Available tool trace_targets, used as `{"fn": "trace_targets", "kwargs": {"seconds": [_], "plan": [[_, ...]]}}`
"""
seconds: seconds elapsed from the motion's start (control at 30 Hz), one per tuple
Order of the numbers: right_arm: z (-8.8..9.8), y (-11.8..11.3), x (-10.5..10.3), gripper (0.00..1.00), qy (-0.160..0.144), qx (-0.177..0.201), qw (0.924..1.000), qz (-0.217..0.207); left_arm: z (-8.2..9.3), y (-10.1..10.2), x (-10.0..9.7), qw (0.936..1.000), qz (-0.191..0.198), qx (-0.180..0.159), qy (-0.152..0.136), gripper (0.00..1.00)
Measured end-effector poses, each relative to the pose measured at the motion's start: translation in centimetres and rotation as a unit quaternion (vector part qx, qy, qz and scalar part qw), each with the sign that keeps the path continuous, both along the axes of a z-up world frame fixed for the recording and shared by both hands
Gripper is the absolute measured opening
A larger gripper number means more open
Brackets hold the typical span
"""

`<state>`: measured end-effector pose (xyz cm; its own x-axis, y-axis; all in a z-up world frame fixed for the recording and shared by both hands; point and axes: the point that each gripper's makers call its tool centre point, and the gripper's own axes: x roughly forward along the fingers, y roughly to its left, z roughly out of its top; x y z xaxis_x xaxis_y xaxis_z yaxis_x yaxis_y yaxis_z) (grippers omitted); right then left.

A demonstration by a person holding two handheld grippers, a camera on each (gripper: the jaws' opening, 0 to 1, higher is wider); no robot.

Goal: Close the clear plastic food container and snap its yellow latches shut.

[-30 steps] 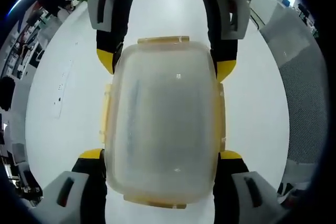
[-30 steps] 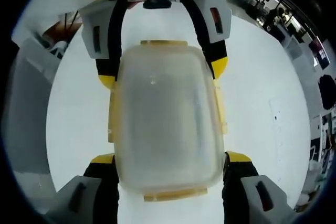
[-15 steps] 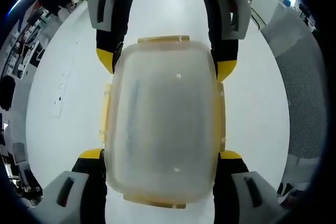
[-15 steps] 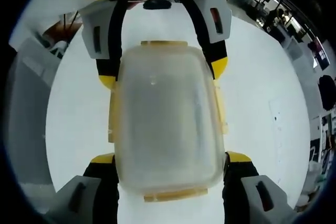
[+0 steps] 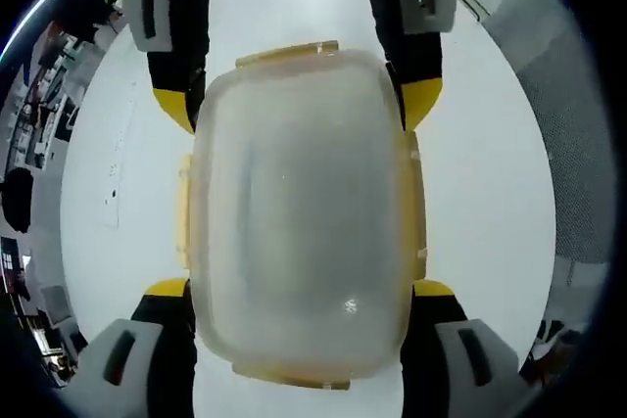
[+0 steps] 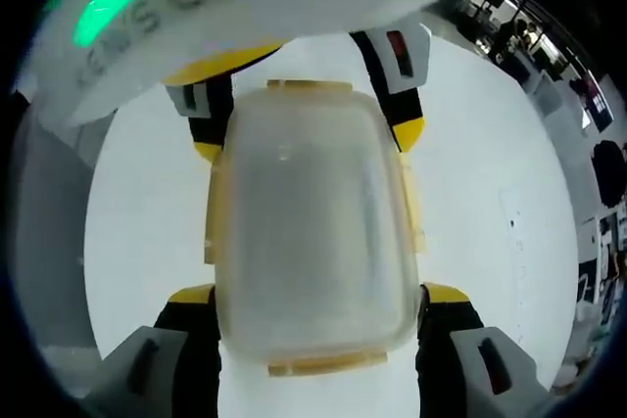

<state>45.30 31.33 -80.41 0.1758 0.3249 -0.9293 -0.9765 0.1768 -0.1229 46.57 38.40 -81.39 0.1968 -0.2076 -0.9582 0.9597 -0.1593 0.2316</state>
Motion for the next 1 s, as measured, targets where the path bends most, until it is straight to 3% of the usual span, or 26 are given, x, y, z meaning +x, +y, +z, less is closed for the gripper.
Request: {"fn": "trace_targets", "kwargs": {"seconds": [0.1,0.2,0.23,0.27,0.3,0.37,0.47,0.67,0.73,0.83,1.0], "plan": [[0.0,0.0,0.1,0.83,0.000,-0.004,1.0000,0.009,0.4,-0.3,0.0,0.9991,0.021,-0.025,0.025,0.87],[0.2,0.1,0.3,0.82,-0.009,-0.003,0.9998,0.019,0.9,-0.3,0.3,0.9981,0.037,-0.038,0.033,0.85],[0.4,0.1,0.4,0.82,-0.017,-0.002,0.9996,0.023,1.0,-0.3,0.3,0.9979,0.037,-0.040,0.033,0.84],[0.7,0.1,1.1,0.82,-0.047,-0.004,0.9979,0.045,1.1,-0.3,0.2,0.9976,0.039,-0.043,0.037,0.84],[0.7,0.0,0.8,0.82,-0.043,-0.005,0.9982,0.042,1.2,-0.3,0.1,0.9973,0.041,-0.046,0.040,0.84],[0.9,0.4,0.1,0.83,-0.017,0.025,0.9993,0.021,1.5,-0.5,0.2,0.9967,0.044,-0.056,0.041,0.85],[1.6,0.3,0.3,0.86,-0.020,0.045,0.9987,0.012,2.6,-1.2,0.8,0.9938,0.053,-0.093,0.030,0.87],[3.0,0.4,0.6,0.89,-0.039,0.130,0.9900,-0.038,3.1,-0.9,0.8,0.9875,0.072,-0.139,0.019,0.88],[3.3,0.2,0.4,0.89,-0.044,0.153,0.9859,-0.053,3.5,-1.2,0.4,0.9793,0.102,-0.171,0.034,0.88],[3.7,0.4,-0.2,0.90,-0.039,0.196,0.9763,-0.084,4.7,-1.8,0.1,0.9558,0.151,-0.247,0.052,0.88],[4.1,0.3,-0.2,0.92,-0.071,0.246,0.9588,-0.124,5.7,-1.9,0.3,0.9233,0.184,-0.334,0.044,0.88]]}}
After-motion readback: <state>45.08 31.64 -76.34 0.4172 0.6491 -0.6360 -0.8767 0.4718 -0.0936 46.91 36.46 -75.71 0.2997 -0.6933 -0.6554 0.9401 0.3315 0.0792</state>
